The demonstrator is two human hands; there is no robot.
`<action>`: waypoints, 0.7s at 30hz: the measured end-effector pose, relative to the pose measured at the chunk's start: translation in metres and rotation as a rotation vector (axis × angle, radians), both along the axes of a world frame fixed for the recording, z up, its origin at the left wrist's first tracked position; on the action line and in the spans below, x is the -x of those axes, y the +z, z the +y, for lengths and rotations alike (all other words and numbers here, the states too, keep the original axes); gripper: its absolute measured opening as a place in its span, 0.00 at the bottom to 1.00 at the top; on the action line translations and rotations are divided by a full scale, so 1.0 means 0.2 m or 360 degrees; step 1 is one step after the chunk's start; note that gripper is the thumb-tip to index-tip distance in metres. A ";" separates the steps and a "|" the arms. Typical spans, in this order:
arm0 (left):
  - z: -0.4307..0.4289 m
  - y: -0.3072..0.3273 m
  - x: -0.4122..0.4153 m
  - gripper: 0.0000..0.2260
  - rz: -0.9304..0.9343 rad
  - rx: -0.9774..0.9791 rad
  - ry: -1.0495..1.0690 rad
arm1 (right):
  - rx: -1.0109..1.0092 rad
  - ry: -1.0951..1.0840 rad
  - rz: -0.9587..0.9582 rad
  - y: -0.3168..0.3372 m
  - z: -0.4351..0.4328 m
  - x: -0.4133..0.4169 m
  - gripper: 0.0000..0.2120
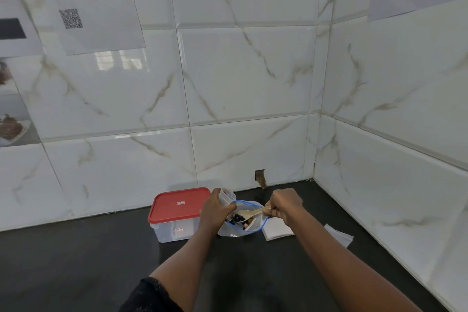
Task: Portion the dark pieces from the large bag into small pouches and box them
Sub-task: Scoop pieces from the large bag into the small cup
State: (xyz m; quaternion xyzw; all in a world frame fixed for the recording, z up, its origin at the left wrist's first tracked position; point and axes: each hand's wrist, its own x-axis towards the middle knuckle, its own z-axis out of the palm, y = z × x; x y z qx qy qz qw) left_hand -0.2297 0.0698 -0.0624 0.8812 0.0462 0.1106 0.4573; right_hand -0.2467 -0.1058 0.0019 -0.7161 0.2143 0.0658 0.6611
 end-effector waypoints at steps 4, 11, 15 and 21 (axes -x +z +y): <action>-0.02 -0.01 0.01 0.19 0.0020 0.0072 0.0027 | 0.0098 0.0054 -0.0012 0.09 -0.05 -0.01 0.10; -0.02 -0.01 0.05 0.17 -0.0009 0.0075 0.0033 | 0.0090 0.0064 -0.0220 0.23 -0.06 -0.05 0.10; -0.02 -0.01 0.10 0.22 -0.0016 0.0135 0.0016 | 0.0163 0.0079 -0.0384 0.23 0.04 -0.03 0.09; -0.02 -0.05 0.11 0.27 0.0012 0.0132 0.0082 | 0.0894 0.0498 -0.0637 0.18 0.13 0.05 0.11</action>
